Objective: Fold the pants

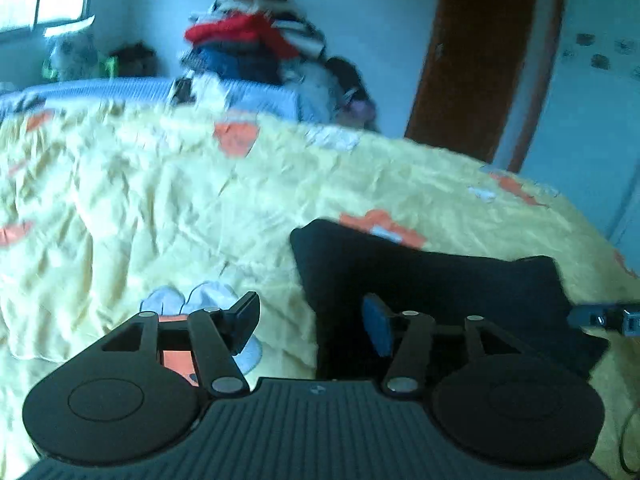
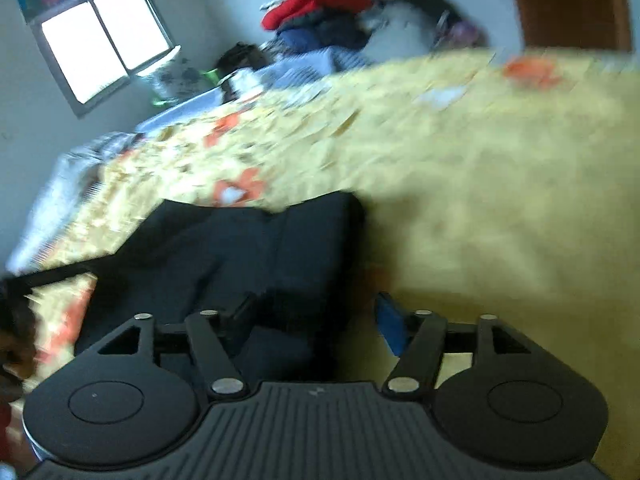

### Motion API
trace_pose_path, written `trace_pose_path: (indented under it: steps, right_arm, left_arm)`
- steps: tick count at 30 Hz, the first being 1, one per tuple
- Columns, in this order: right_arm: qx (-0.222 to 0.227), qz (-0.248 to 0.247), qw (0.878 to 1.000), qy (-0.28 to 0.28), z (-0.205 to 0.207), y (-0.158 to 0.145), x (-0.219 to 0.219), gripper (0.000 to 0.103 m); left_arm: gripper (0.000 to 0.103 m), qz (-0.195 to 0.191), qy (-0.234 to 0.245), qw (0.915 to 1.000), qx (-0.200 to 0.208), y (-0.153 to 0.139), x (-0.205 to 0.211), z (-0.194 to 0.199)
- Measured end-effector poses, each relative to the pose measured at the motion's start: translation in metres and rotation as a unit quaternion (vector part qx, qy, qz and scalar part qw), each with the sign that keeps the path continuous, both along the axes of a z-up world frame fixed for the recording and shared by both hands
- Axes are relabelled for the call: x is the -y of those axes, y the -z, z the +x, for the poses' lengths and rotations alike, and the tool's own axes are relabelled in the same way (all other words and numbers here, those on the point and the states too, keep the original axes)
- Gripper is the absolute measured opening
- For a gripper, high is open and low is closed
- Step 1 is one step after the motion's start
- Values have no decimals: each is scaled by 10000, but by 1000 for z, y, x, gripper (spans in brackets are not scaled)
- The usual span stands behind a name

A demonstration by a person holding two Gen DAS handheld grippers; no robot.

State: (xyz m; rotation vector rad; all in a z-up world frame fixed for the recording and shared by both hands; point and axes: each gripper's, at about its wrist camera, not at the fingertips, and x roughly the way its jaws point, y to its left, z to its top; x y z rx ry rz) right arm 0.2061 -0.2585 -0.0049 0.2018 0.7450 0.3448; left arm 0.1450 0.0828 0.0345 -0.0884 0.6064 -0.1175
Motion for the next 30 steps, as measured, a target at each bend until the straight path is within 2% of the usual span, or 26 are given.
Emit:
trace_pose_path:
  steps: [1, 2, 3, 5, 7, 9, 10, 12, 13, 16, 17, 19, 21, 23, 25, 27, 30]
  right_arm:
    - [205, -404, 9988, 201, -9, -7, 1, 65]
    - [445, -757, 9955, 355, -18, -14, -1, 67]
    - [637, -875, 9935, 363, -23, -21, -5, 67]
    - [871, -555, 9947, 7, -30, -33, -15, 67]
    - [847, -109, 9944, -627, -32, -35, -34, 65]
    - [677, -91, 9910, -1151, -31, -27, -56, 65]
    - [520, -317, 9899, -1280, -28, -19, -69, 65]
    - [327, -836, 9884, -1228, -25, 0, -80, 65]
    - [450, -883, 9879, -1195, -28, 3, -80, 65]
    - [446, -713, 9937, -745, -38, -7, -76, 67]
    - [544, -586, 9939, -757, -45, -12, -77, 67]
    - [583, -408, 9926, -981, -55, -13, -84, 76]
    - [473, -784, 9905, -1022, -54, -3, -96, 78]
    - [548, -1159, 9877, -900, -58, 5, -104, 78]
    - [556, -1122, 9896, -704, -63, 1, -107, 80]
    - [556, -973, 9918, -616, -68, -4, -109, 90]
    - [566, -903, 9923, -629, -77, -2, -113, 92]
  left_arm:
    - [74, 5, 121, 9999, 46, -4, 6, -6]
    - [79, -34, 283, 9996, 79, -8, 15, -13]
    - [86, -90, 418, 9990, 86, -8, 23, -18]
    - [90, -179, 725, 9972, 23, -5, 42, -23]
    - [90, -113, 858, 9962, -108, 6, 56, -25]
    - [90, 95, 744, 9965, -372, 22, 64, -21]
    - [90, 168, 703, 9964, -441, 30, 64, -19]
    - [91, 262, 714, 9968, -266, 37, 63, -22]
    - [91, 327, 719, 9966, -237, 37, 65, -24]
    - [91, 440, 570, 9973, -155, 33, 66, -30]
    - [91, 426, 496, 9978, -119, 31, 67, -31]
    - [91, 387, 300, 9988, -87, 30, 66, -36]
    - [91, 406, 77, 9991, -85, 29, 64, -42]
    - [92, 430, 32, 9990, -74, 27, 63, -48]
    - [100, 457, -26, 9989, -77, 26, 62, -54]
    - [101, 417, -73, 9990, -170, 28, 60, -57]
    - [102, 327, -148, 9990, -277, 31, 56, -59]
